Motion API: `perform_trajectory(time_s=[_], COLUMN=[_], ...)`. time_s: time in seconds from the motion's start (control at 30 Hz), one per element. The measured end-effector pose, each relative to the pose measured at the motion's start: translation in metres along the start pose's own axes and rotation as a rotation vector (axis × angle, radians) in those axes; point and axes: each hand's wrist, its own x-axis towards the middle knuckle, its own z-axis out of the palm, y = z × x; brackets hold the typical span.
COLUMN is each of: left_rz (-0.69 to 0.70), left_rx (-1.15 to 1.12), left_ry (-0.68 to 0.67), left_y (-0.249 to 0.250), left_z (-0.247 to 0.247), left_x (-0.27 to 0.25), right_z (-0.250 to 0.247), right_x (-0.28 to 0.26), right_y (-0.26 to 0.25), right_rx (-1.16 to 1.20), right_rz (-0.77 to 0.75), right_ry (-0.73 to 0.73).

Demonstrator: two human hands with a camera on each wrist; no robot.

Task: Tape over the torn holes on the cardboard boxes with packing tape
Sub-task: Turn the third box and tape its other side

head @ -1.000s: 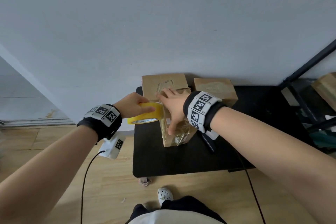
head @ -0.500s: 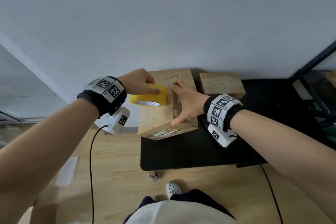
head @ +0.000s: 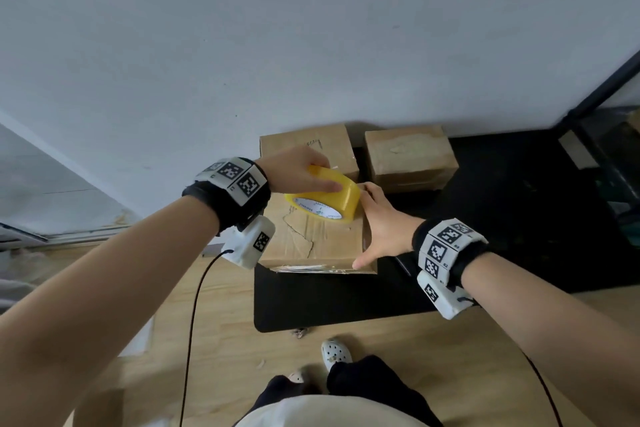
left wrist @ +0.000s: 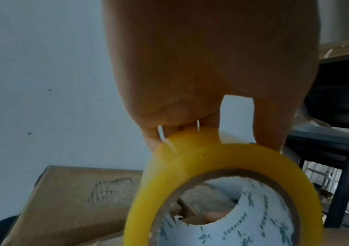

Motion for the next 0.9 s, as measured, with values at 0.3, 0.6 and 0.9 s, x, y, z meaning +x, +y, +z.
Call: perform_trajectory(time_s=[0.3, 0.6, 0.9], left_rz=[-0.038, -0.106, -0.319], left_rx=[-0.051, -0.06, 0.198], left_ry=[-0.087, -0.167, -0.148], left_y=[-0.004, -0.006, -0.049], left_z=[0.026, 0.024, -0.007], left_x=[0.023, 0.024, -0.008], right_z=[0.042, 0.038, 0.023], right_x=[0.012, 0.019, 0.019], right_y=[0.034, 0.034, 0.032], right_rx=[0.157, 0.138, 0.001], right_rz=[-0.031, -0.086, -0.076], right_ry=[0.047, 0.105, 0.067])
